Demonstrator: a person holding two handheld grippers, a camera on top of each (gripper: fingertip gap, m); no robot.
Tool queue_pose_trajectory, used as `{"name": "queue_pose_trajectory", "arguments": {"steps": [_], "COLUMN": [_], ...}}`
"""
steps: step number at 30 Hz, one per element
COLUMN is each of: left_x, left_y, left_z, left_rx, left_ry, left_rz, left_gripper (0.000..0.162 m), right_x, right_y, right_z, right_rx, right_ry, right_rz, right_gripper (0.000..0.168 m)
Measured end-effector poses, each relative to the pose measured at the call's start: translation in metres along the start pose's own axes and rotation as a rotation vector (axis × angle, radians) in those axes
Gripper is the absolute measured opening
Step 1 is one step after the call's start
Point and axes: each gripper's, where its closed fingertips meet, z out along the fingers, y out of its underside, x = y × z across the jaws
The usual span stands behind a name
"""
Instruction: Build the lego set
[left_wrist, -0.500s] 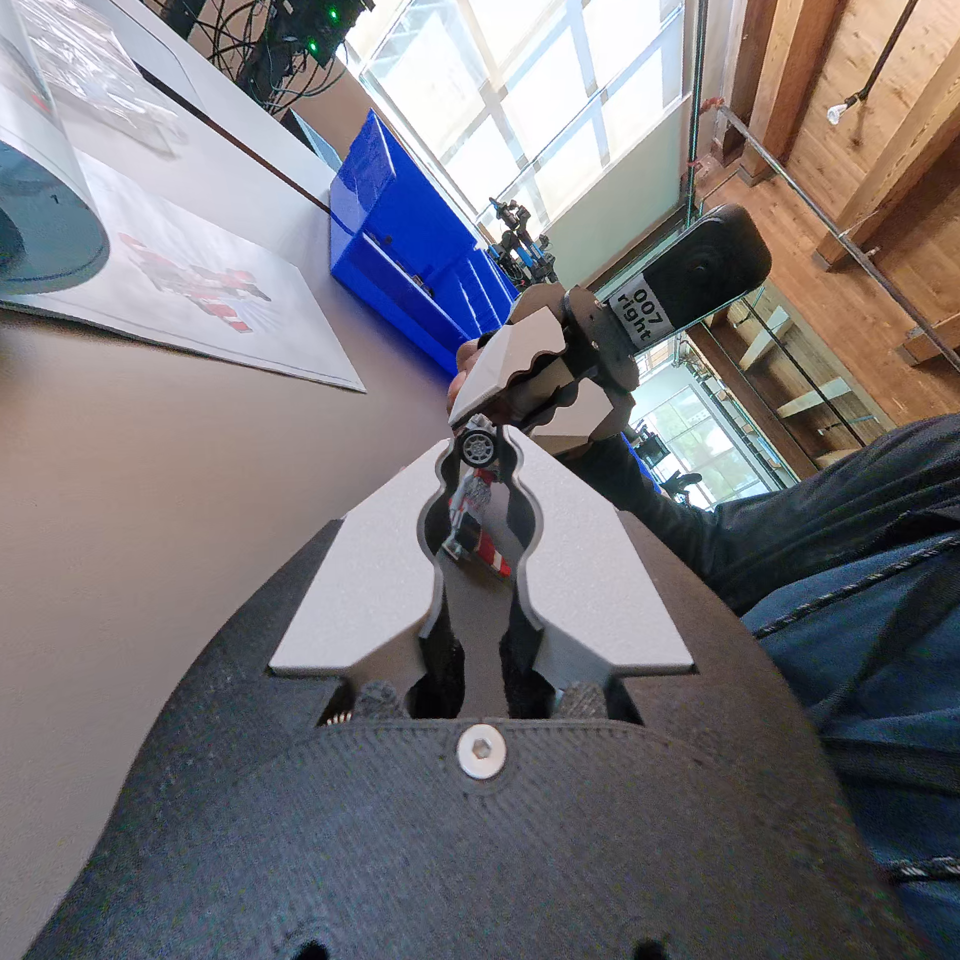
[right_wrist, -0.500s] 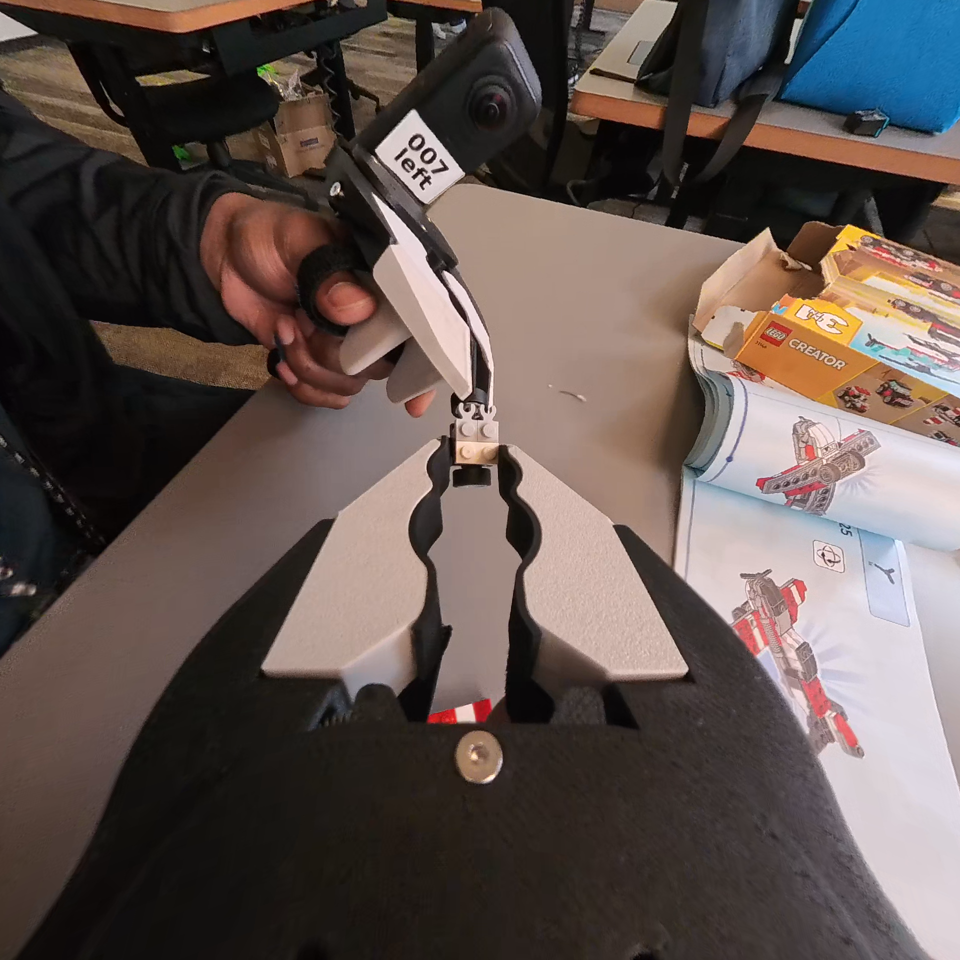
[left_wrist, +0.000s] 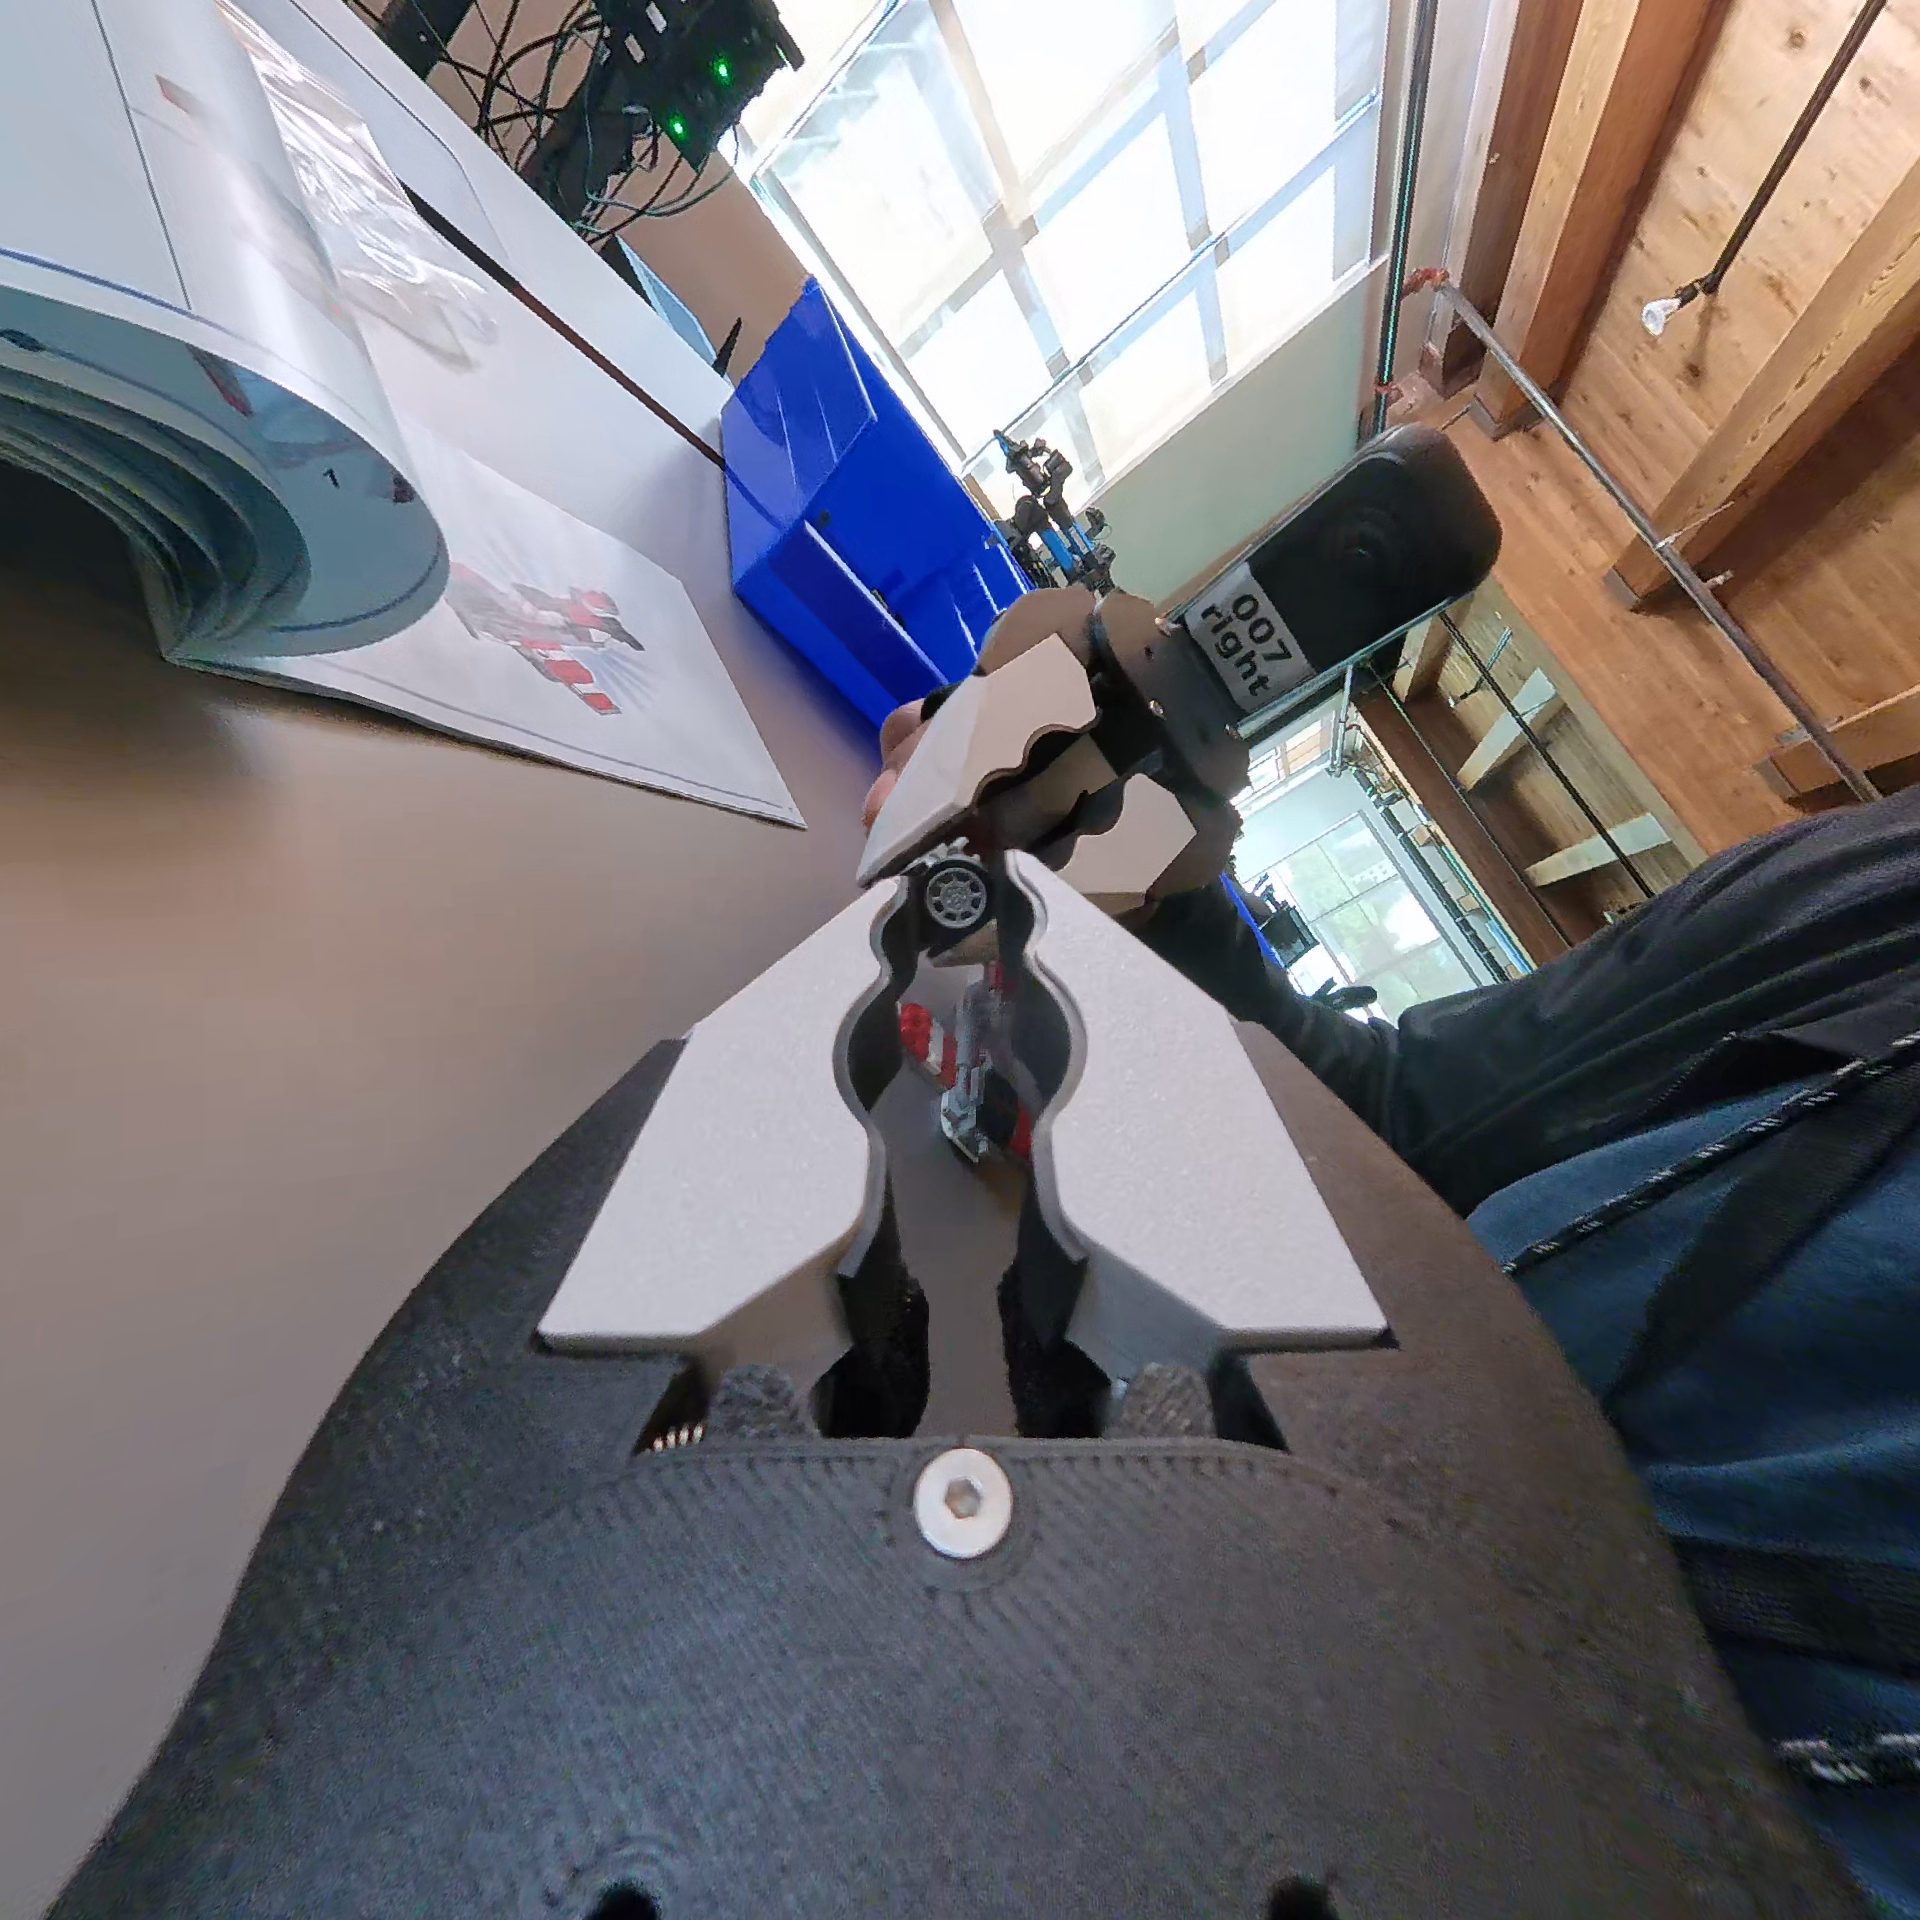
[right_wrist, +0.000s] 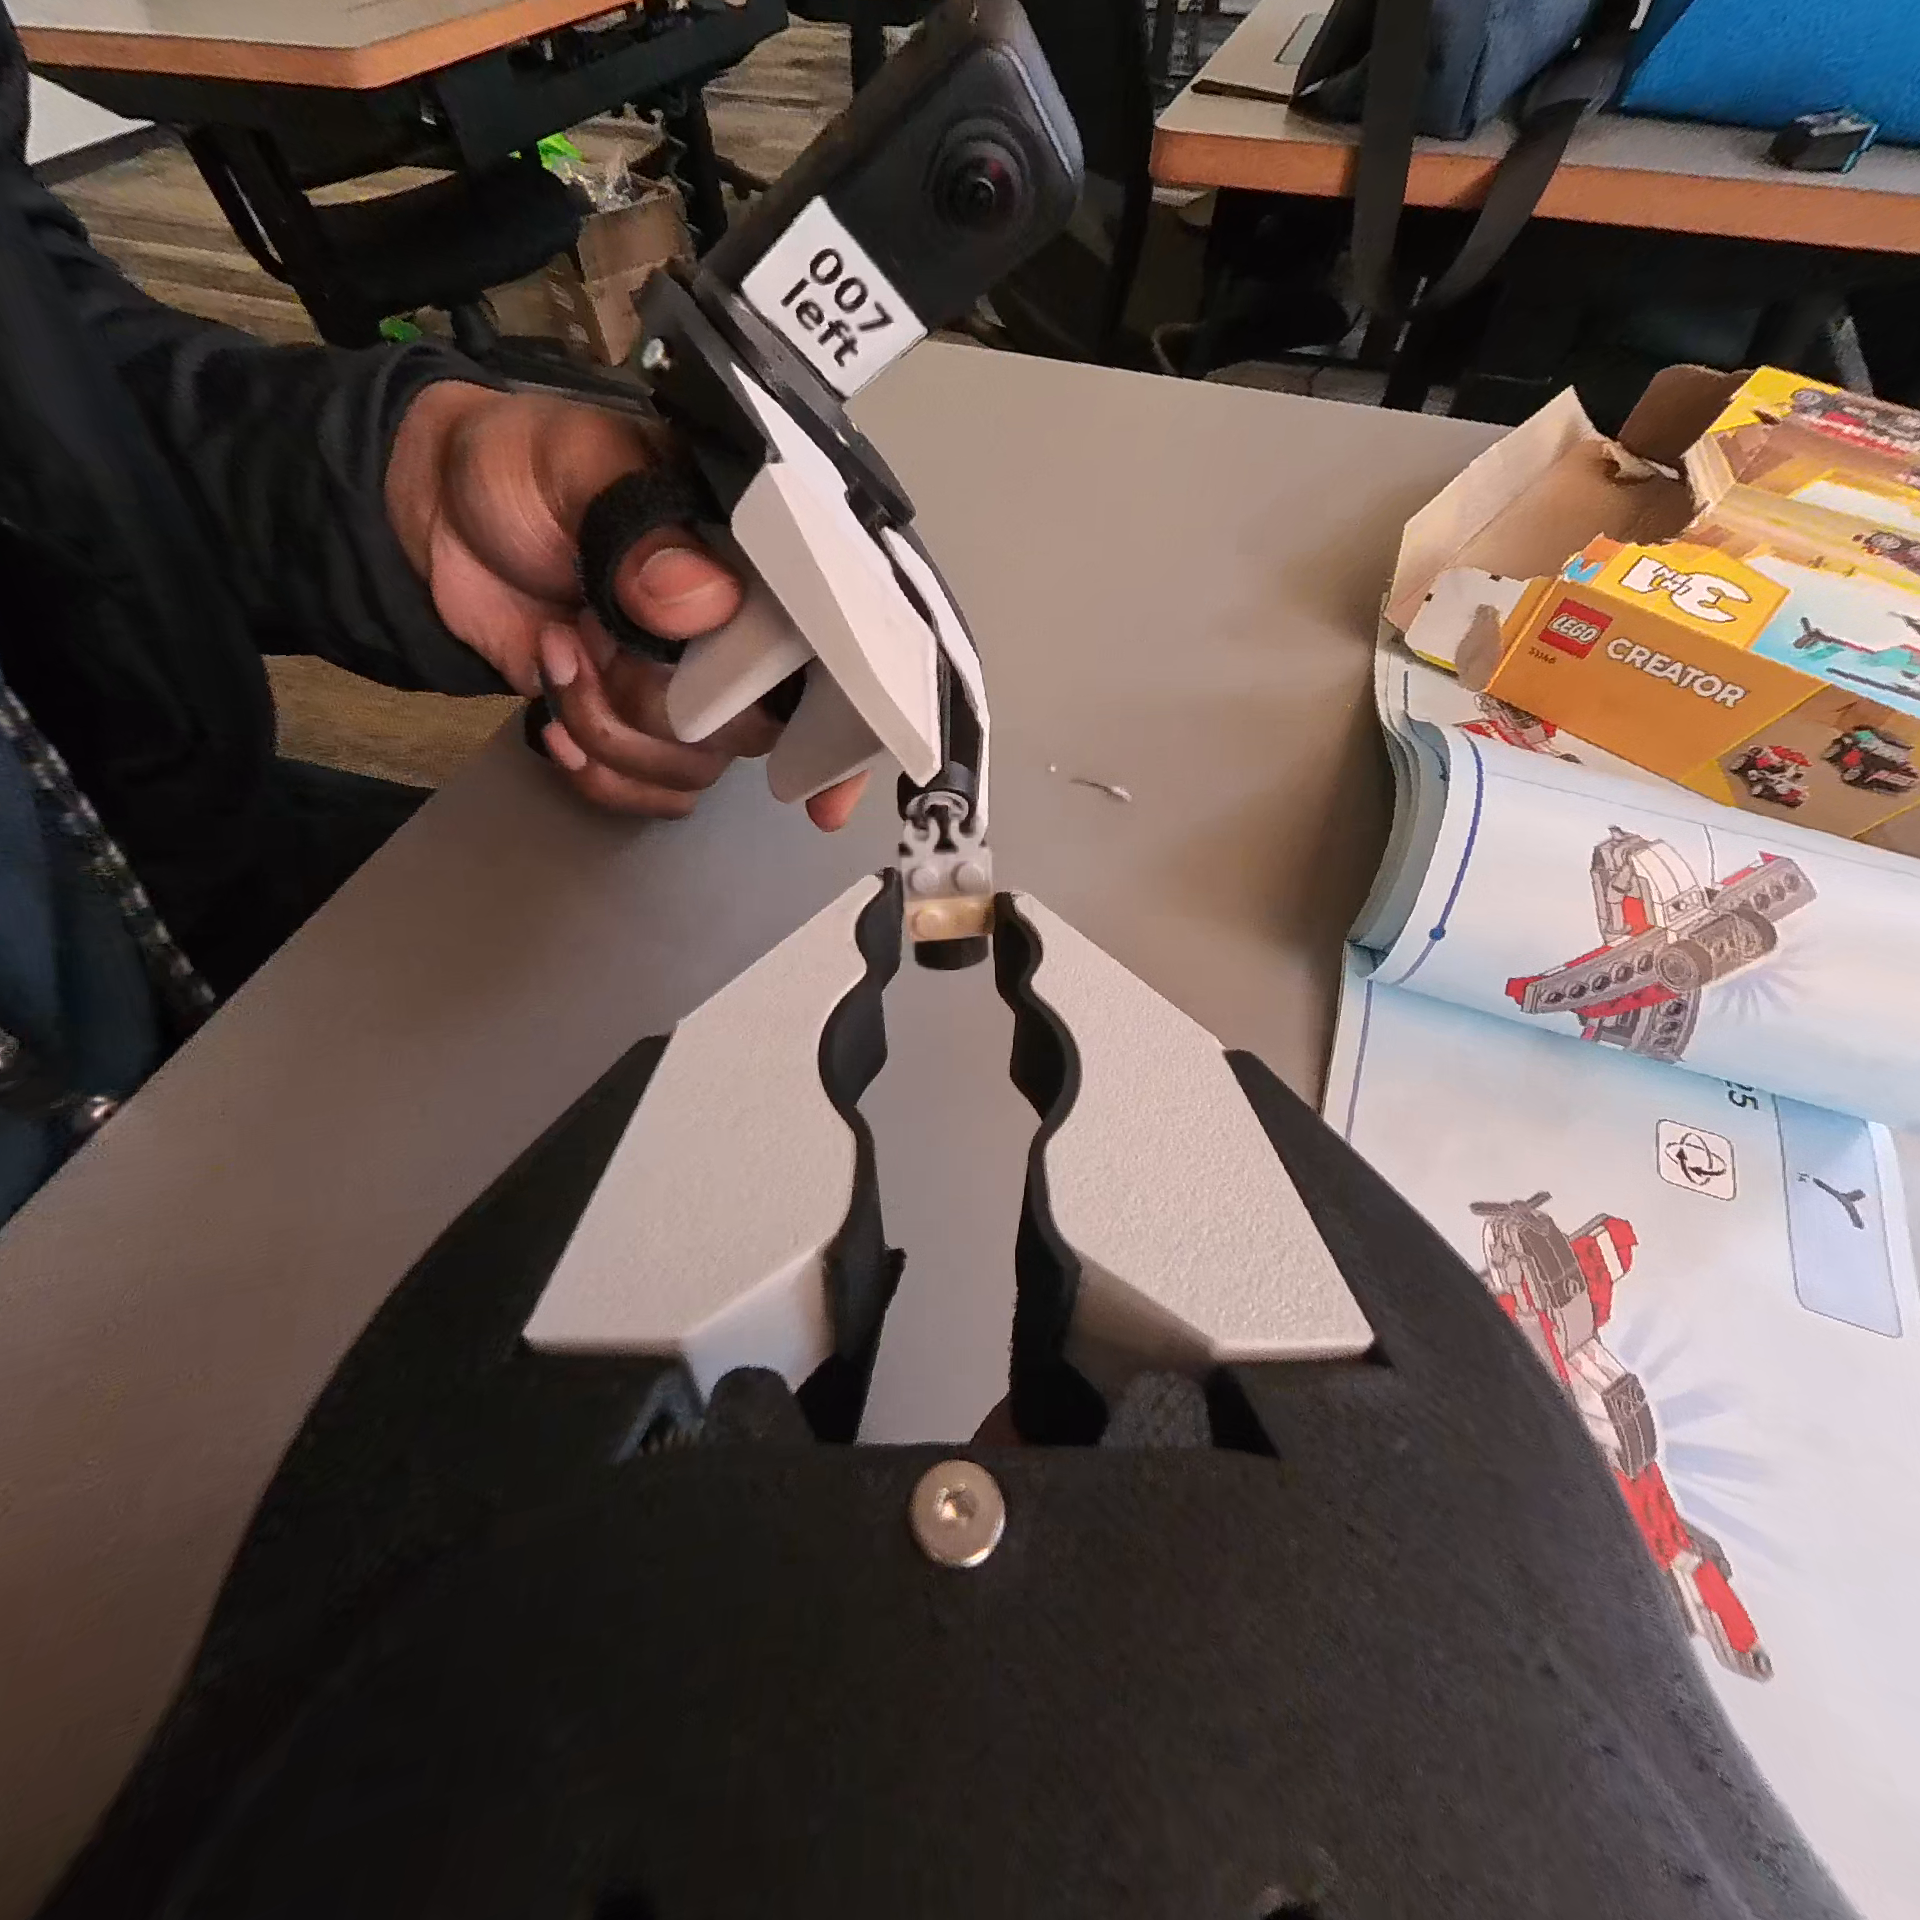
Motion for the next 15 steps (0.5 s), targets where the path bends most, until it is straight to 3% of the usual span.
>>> {"name": "queue_pose_trajectory", "arguments": {"steps": [15], "left_x": [-0.003], "left_y": [-0.0033], "left_z": [-0.0065], "left_rx": [0.026], "left_ry": [0.007], "left_rz": [-0.023], "left_gripper": [0.014], "right_x": [-0.0002], "right_y": [-0.002], "right_z": [0.0109], "right_rx": [-0.013], "right_ry": [-0.02], "right_rz": [0.001], "right_gripper": [0.016]}}
